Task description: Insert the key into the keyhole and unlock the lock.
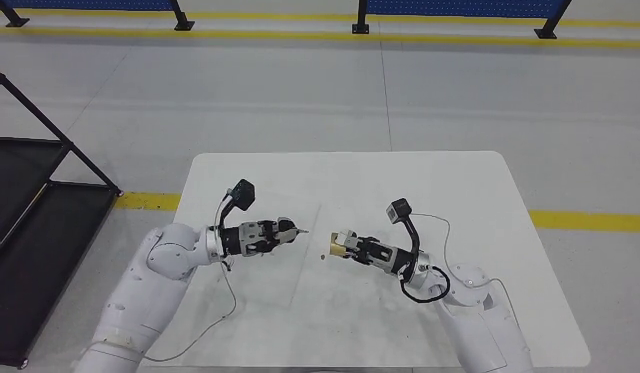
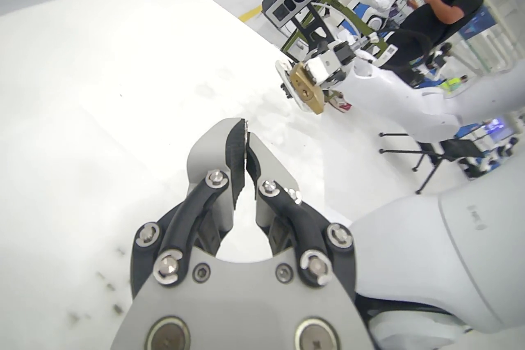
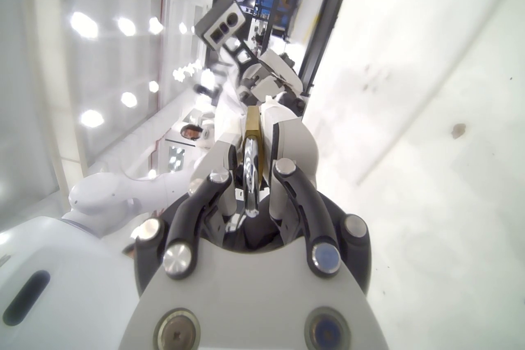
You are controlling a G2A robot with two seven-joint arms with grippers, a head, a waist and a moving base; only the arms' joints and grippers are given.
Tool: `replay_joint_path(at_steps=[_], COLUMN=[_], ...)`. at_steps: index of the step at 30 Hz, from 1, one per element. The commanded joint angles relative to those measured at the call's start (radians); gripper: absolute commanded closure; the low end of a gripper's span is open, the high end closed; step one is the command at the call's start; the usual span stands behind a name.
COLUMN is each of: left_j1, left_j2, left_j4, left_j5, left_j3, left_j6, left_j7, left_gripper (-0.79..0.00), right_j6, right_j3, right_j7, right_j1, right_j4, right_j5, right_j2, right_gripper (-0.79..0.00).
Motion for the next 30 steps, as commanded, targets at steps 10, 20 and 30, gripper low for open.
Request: replay_joint_path(at_steps=[10,20,30], left_j1=[0.065,0.074,0.074], left_j2=[0.001,0.031,0.031], left_j4=[-0.201,-0.069,-0.069], left_j5=[1.175,1.744,1.744], left_j3=[-0.032,0.066,0.066], left_j6=[0.065,0.334,0.334], left_j7=[0.751,1.391,1.391], left_gripper=[0.0,0.0,0.0], right_j6=[0.0,0.0,0.0], right_j3=[0.0,0.0,0.0], right_j7=[0.0,0.0,0.0], right_j1=[0.0,0.0,0.0], right_j4=[0.0,0.0,0.0], right_j5=[0.0,0.0,0.0], right_j2=[0.0,0.0,0.0], right_gripper=[0.0,0.0,0.0])
